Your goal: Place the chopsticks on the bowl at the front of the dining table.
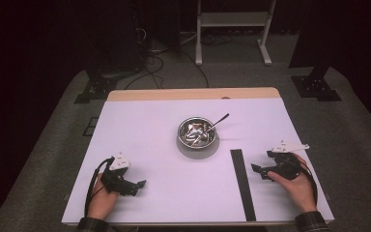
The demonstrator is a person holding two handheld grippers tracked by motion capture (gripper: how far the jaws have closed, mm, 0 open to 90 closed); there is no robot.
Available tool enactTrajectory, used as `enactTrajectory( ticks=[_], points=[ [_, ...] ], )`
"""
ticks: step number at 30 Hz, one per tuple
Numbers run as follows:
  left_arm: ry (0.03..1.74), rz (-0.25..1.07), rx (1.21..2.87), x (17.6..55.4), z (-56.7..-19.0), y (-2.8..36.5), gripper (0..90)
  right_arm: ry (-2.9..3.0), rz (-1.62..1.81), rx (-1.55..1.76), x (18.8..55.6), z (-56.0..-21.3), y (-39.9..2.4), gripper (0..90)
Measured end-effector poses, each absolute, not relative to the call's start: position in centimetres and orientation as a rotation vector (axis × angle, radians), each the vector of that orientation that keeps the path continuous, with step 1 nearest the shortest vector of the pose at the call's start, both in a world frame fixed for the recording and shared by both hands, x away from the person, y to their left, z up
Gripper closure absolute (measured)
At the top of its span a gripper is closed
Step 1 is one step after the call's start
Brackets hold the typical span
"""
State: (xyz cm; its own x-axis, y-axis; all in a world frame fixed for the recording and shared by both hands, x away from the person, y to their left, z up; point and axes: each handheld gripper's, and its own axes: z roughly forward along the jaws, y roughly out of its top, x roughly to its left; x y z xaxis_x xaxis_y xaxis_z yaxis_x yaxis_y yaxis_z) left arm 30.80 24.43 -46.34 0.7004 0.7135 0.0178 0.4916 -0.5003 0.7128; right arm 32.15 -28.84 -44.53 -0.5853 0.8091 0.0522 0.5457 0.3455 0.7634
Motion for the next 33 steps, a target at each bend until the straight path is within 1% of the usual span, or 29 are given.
enactTrajectory(
  ticks=[33],
  points=[
    [0.915, 0.405, 2.203, 30.8, -46.3, 24.4, 0.0, 2.292, 1.094, 1.213, 35.1, -44.8, -27.2, 12.9]
  ],
)
